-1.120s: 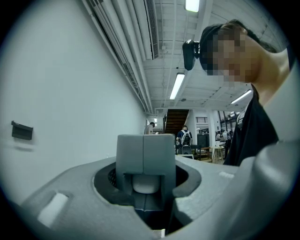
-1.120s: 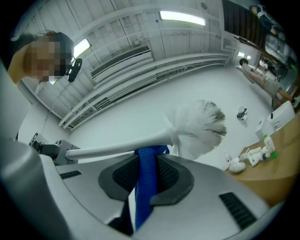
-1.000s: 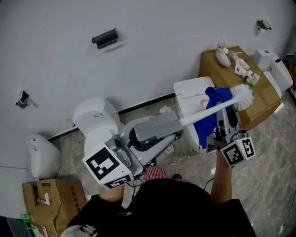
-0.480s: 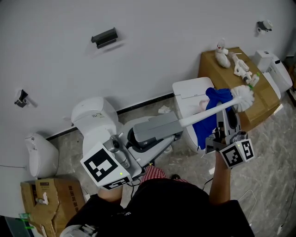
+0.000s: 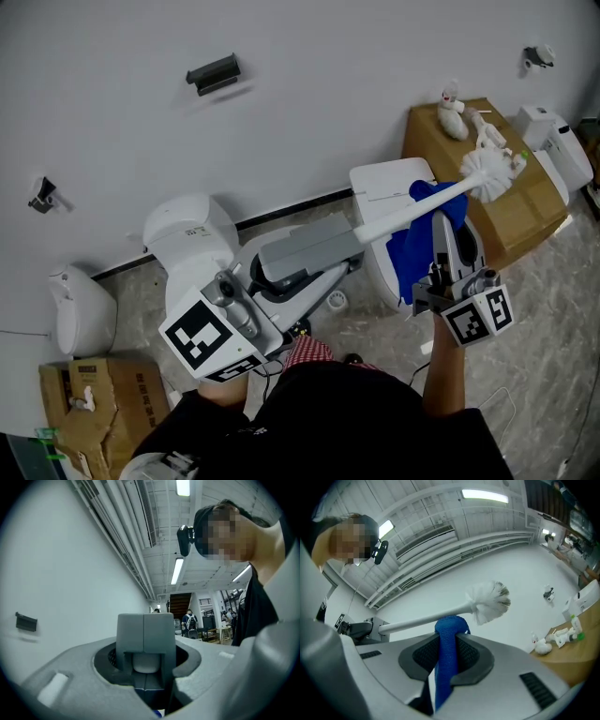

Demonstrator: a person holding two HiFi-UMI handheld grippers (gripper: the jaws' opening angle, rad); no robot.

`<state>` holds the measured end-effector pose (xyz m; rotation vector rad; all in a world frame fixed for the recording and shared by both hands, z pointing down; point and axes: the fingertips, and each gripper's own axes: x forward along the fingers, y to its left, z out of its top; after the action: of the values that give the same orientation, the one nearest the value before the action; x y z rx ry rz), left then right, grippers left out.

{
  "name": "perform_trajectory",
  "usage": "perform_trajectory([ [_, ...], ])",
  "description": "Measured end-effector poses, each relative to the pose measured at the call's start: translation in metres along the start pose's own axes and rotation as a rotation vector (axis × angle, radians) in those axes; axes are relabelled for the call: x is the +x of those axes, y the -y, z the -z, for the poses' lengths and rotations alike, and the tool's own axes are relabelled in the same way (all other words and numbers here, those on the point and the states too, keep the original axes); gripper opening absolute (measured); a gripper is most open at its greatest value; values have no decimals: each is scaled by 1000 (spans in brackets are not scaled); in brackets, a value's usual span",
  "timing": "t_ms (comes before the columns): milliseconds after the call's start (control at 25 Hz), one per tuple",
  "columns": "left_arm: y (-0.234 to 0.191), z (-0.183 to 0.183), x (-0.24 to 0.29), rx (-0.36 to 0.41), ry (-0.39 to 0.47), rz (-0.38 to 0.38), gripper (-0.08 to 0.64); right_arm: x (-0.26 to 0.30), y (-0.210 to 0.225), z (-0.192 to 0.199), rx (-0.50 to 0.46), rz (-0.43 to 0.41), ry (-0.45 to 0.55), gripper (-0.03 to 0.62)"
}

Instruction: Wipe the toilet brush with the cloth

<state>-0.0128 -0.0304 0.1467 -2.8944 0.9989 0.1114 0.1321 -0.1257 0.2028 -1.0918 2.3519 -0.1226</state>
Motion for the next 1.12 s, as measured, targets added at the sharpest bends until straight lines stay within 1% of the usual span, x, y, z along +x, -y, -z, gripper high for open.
perform_trajectory([
  [240, -13, -2, -5, 16, 15, -55, 163, 3, -8, 0, 0, -30, -5, 66],
  [440, -25, -2, -9, 15, 15, -94, 163, 8, -20, -12, 2, -58, 17, 66],
  [680, -31, 0, -11, 5, 10, -108, 163, 14, -42, -26, -12, -121, 25, 66],
  [880, -33, 3, -12, 27, -4, -123, 163, 17, -65, -38, -36, -195, 45, 66],
  [1120, -33, 4, -6, 54, -14, -113, 163, 31, -96, -41, -78, -304, 16, 66],
])
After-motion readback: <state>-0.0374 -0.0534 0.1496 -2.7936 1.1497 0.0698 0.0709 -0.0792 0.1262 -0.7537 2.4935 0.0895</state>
